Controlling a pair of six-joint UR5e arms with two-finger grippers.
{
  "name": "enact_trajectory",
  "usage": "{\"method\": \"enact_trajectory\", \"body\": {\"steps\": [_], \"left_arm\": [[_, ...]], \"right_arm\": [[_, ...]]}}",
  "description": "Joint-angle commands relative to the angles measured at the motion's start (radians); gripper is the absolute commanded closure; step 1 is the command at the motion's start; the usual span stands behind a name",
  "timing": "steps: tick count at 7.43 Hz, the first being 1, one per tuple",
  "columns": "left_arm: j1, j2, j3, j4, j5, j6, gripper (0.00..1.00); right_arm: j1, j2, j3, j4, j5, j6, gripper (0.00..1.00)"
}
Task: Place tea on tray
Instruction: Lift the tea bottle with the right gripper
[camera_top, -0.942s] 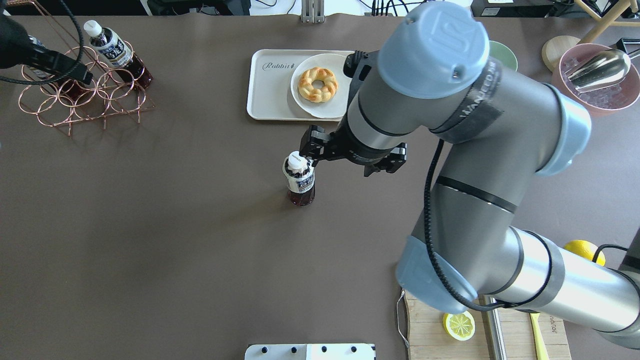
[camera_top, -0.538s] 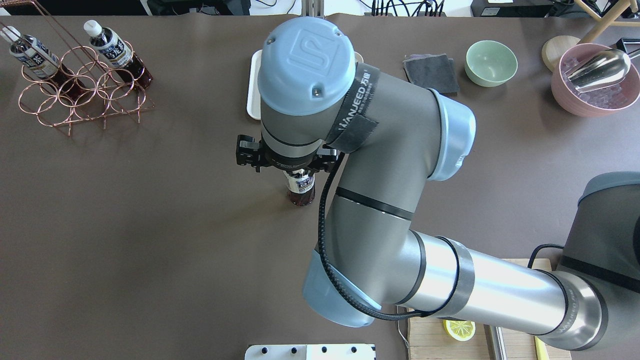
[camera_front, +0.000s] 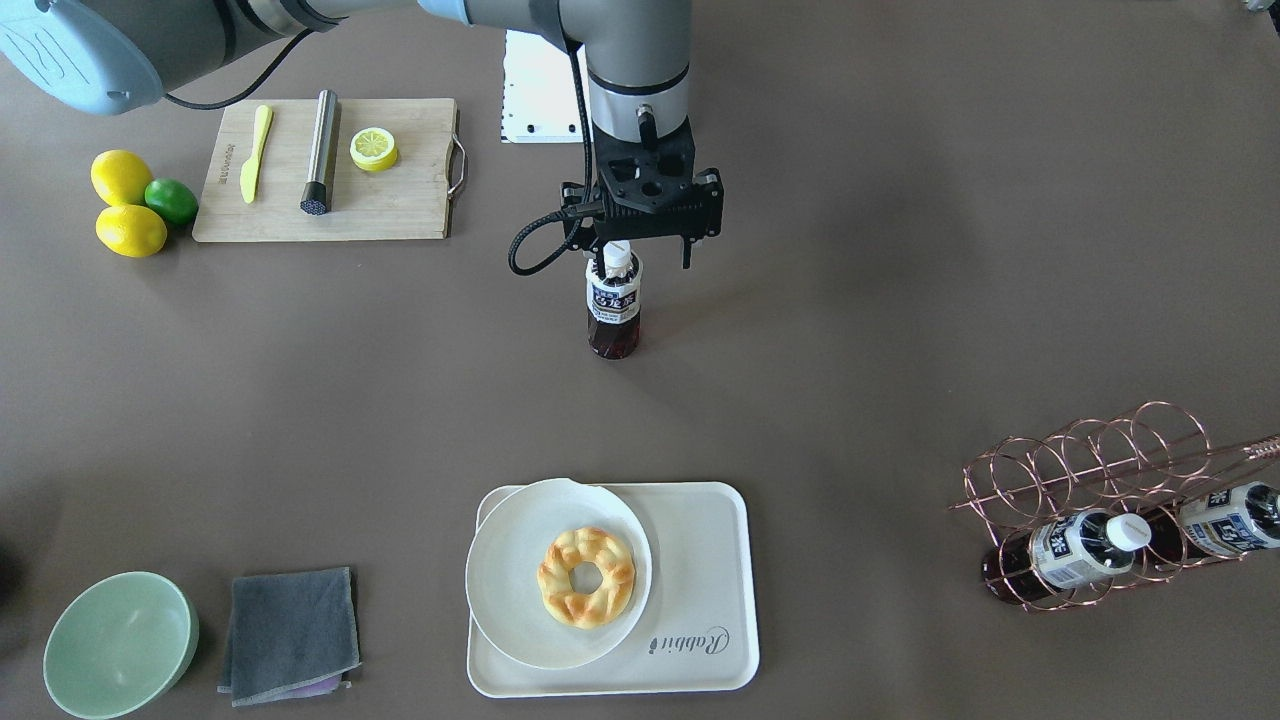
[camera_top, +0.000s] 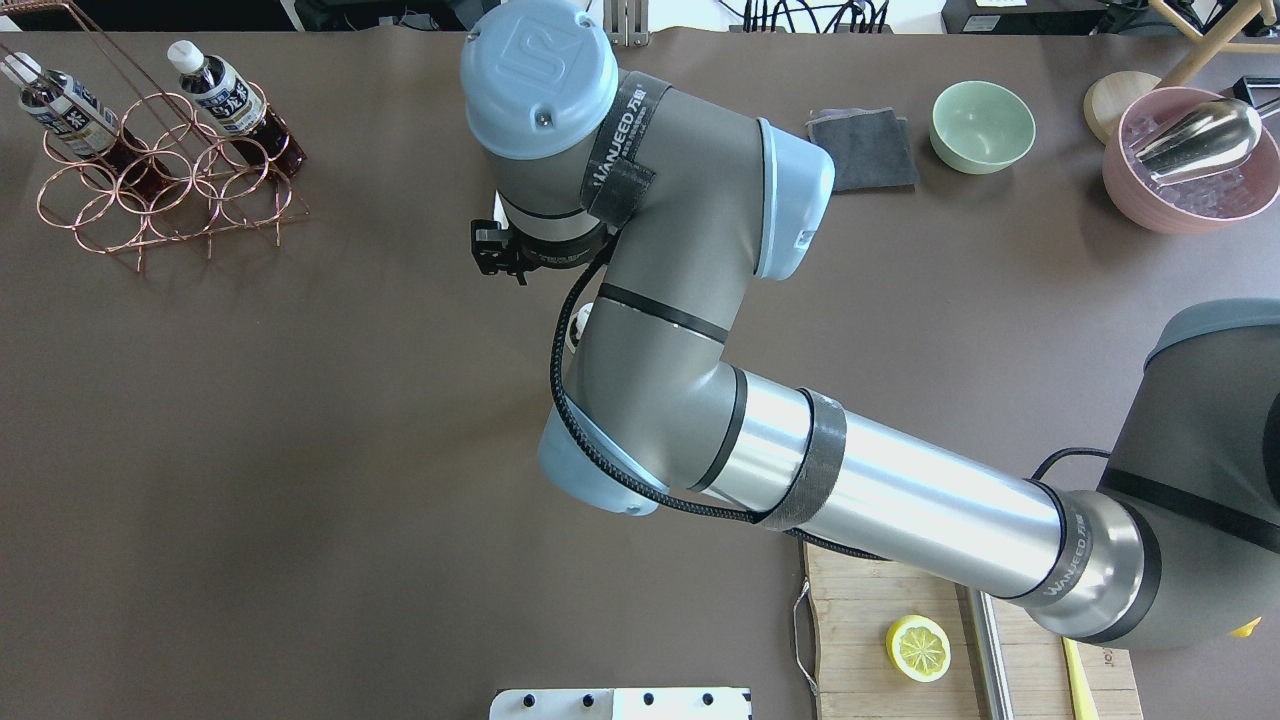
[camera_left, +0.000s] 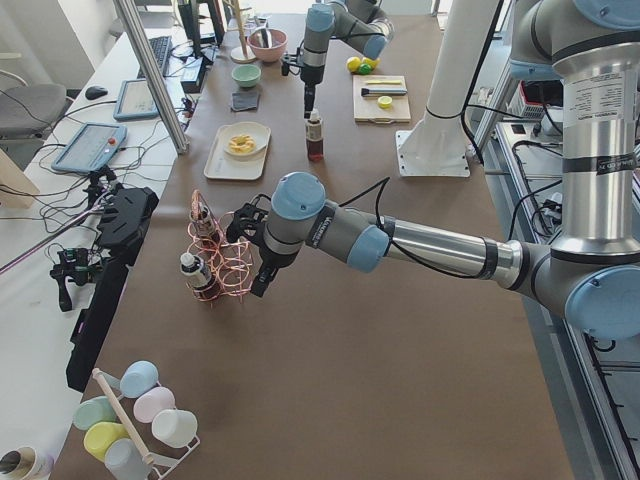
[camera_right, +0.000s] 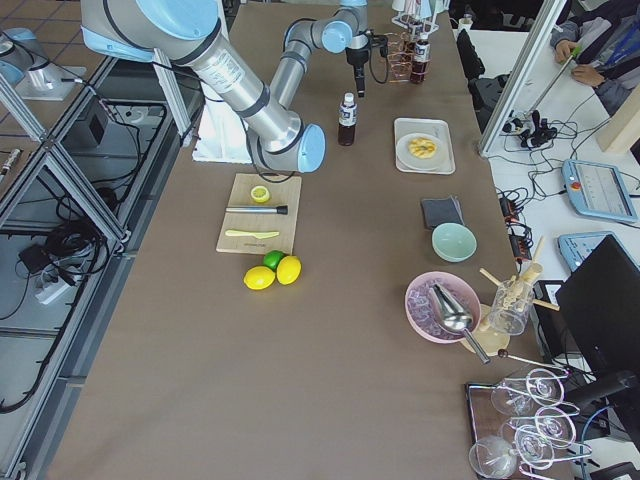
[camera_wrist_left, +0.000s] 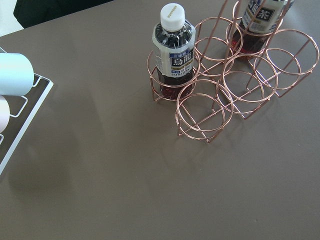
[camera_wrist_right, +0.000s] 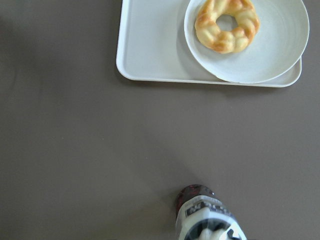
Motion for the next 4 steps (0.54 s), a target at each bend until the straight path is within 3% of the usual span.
{"method": "enact_trajectory", "body": {"steps": [1,4], "left_arm": [[-0.005,-0.002,0.005,0.001,-0.001,0.003,0.03],[-0.005,-0.014,0.006,0.009,-0.001,-0.002,0.03]], "right_arm": [[0.06,0.002,-0.024,-0.033,0.073,-0.068,0.13],[-0.032,-0.009,-0.021,-0.036,0.02,-0.056,0.14]]}}
